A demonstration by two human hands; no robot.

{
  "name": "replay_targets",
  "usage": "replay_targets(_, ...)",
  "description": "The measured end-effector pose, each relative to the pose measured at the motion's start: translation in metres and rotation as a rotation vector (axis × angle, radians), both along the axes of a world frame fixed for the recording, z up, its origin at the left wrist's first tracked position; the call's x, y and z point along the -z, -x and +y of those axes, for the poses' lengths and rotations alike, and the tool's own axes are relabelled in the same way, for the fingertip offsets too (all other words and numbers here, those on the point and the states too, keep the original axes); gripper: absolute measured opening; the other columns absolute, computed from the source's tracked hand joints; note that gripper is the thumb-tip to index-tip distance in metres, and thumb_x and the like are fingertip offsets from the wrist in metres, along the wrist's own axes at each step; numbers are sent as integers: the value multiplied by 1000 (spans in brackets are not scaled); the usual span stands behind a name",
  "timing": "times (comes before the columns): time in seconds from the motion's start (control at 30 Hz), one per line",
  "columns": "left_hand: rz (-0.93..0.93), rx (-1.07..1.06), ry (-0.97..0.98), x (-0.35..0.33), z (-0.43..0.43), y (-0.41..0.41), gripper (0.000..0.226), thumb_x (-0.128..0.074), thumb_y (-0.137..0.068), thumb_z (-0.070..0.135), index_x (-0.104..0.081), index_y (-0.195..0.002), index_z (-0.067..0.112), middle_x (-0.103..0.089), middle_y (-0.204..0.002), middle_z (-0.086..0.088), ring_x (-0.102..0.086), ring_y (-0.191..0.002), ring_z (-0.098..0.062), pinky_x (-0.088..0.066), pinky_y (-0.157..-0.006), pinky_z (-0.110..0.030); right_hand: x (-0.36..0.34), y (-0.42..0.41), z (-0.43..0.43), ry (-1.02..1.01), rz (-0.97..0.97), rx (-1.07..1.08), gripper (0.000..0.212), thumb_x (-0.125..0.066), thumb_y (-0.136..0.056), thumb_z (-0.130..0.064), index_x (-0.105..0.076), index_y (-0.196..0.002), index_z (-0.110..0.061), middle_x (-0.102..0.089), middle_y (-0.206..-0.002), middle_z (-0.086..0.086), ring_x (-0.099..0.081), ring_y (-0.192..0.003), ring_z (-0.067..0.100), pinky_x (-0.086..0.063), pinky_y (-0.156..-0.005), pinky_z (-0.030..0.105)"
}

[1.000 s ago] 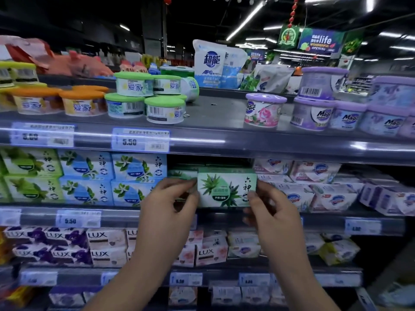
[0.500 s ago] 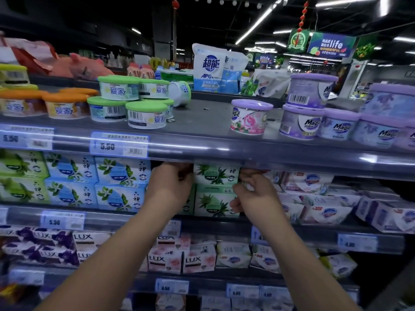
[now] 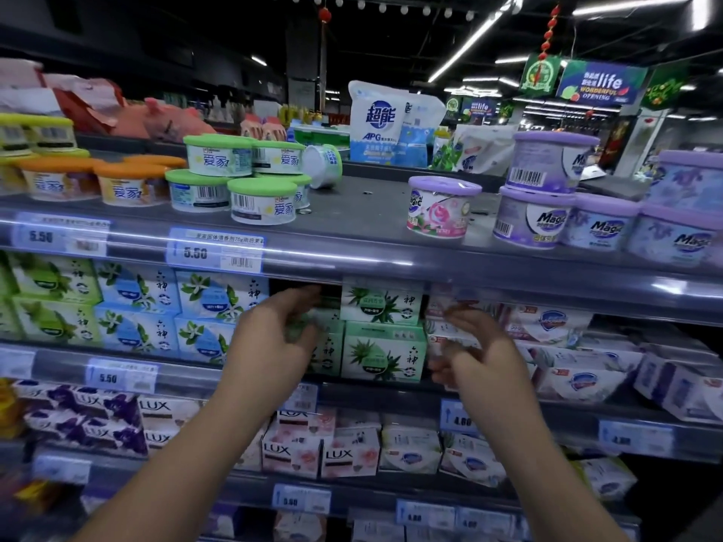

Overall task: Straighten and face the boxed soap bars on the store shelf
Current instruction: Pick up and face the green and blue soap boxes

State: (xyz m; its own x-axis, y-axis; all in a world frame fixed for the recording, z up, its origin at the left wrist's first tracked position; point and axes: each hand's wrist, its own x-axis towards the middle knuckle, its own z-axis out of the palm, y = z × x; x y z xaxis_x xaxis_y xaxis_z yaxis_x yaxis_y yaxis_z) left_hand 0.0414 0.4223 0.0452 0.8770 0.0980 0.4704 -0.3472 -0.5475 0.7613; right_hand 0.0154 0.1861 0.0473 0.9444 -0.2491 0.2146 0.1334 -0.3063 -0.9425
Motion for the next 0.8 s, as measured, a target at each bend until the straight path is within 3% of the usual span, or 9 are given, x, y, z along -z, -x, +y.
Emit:
replay_targets(0.07, -105, -74, -13, 16, 13, 12, 42, -68, -93, 6, -68, -127, 30, -66, -109, 22, -62, -95, 9, -48, -78, -16, 8, 17, -2, 41, -19, 26, 34, -58, -100, -5, -65, -110, -37, -76, -78, -19, -74, -64, 9, -59, -55, 23)
replay_targets(0.17, -125, -144, -161, 40, 30, 22, 46, -72, -90, 9, -67, -131, 30, -55, -105, 12, -58, -76, 2, -41, -64, -12, 21, 32, 18, 68, 11, -79, 43, -59, -98, -2, -65, -98, -45, -75, -80, -10, -71, -66, 24, -62, -55, 33)
replay_targets(0.27, -50, -150, -349, 52, 34, 22, 61, -75, -91, 17, -54, -146, 31, -41, -106, 6, -51, -60, -3, -39, -55, -23, 29, 30, 49, 115, 69, -218, 42, -59, -98, -12, -62, -99, -54, -74, -82, 6, -71, -73, 34, -59, -59, 40)
replay_targets(0.4, -96, -147, -387, 50, 39, 19, 54, -79, -86, 18, -62, -136, 31, -44, -114, 0, -53, -71, -16, -40, -59, -24, 38, 20, 71, 192, 70, -235, 31, -61, -98, -22, -59, -109, -51, -74, -99, -9, -72, -73, 10, -63, -67, 36)
replay_targets(0.53, -148, -112, -354, 49, 46, 19, 38, -81, -84, 15, -68, -118, 26, -49, -129, -3, -57, -104, -21, -49, -70, -27, 48, 14, 79, 180, 68, -181, 32, -65, -97, -19, -58, -109, -48, -70, -82, 0, -62, -54, 2, -47, -48, 18)
replay_targets(0.63, -155, -80, -351, 45, 49, 19, 33, -80, -85, 12, -69, -114, 23, -57, -135, 0, -60, -115, -25, -56, -80, -34, 51, 12, 89, 227, 32, -156, 34, -66, -97, -19, -56, -115, -46, -60, -89, -2, -55, -53, -3, -39, -48, 10)
replay_targets(0.73, -186, -23, -348, 38, 56, 15, 28, -78, -87, 9, -68, -110, 23, -59, -129, 6, -66, -90, -20, -59, -69, -37, 51, 11, 99, 277, -12, -123, 38, -67, -96, -18, -51, -118, -44, -60, -96, 0, -59, -59, -3, -42, -49, 11)
replay_targets(0.8, -180, 4, -358, 33, 61, 8, 31, -77, -89, 10, -66, -116, 22, -57, -126, 7, -63, -78, -16, -58, -66, -39, 51, 11, 105, 264, -42, -105, 36, -68, -96, -15, -52, -117, -40, -59, -88, -3, -60, -59, -8, -43, -48, 11)
